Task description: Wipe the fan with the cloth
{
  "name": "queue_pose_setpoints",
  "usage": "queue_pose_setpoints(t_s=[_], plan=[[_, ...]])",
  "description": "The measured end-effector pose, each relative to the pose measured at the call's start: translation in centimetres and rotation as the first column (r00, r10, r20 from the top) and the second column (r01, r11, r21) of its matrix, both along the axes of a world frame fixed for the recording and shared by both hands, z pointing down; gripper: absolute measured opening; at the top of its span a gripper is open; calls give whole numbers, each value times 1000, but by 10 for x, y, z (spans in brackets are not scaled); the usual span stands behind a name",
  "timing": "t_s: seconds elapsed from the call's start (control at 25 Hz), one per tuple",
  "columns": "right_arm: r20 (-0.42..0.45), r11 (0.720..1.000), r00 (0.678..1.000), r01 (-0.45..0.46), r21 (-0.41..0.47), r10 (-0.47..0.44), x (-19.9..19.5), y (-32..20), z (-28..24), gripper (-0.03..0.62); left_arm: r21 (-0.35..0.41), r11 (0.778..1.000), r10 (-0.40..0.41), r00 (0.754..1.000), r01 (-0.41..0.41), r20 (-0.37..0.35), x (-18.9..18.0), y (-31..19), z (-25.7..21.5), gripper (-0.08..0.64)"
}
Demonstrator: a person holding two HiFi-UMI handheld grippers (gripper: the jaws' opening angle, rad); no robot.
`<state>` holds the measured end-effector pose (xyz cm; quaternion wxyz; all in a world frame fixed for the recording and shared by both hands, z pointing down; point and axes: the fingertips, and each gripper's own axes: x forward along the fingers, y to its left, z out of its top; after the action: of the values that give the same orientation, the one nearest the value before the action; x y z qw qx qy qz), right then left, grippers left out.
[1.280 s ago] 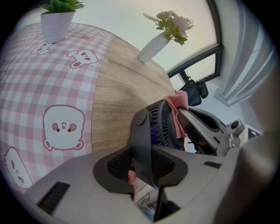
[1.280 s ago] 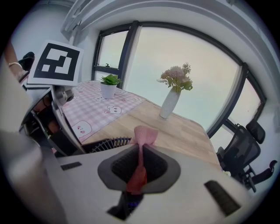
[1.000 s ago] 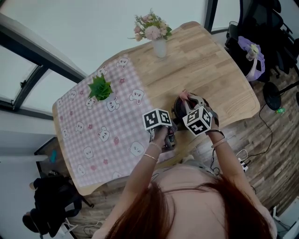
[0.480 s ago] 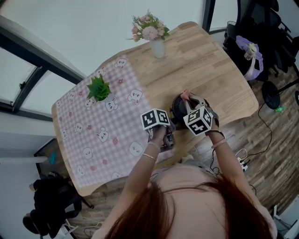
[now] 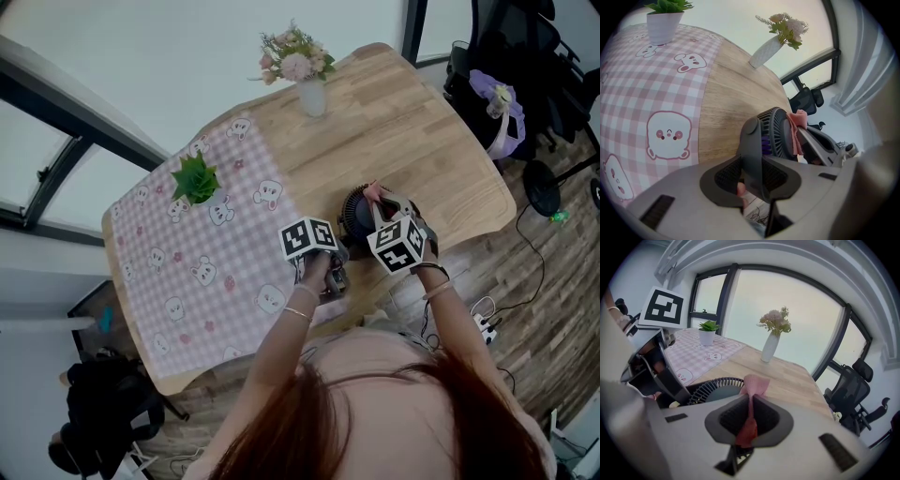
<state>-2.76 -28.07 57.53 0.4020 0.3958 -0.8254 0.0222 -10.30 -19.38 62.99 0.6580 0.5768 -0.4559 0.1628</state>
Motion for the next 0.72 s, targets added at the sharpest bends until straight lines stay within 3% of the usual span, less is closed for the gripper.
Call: queue_pose_setpoints(t_s=[0.72], plan=[[-2, 1000, 1000, -13, -16, 13, 12, 16, 1, 23, 4, 1000, -9, 1000, 9, 3, 0, 0, 0, 110]])
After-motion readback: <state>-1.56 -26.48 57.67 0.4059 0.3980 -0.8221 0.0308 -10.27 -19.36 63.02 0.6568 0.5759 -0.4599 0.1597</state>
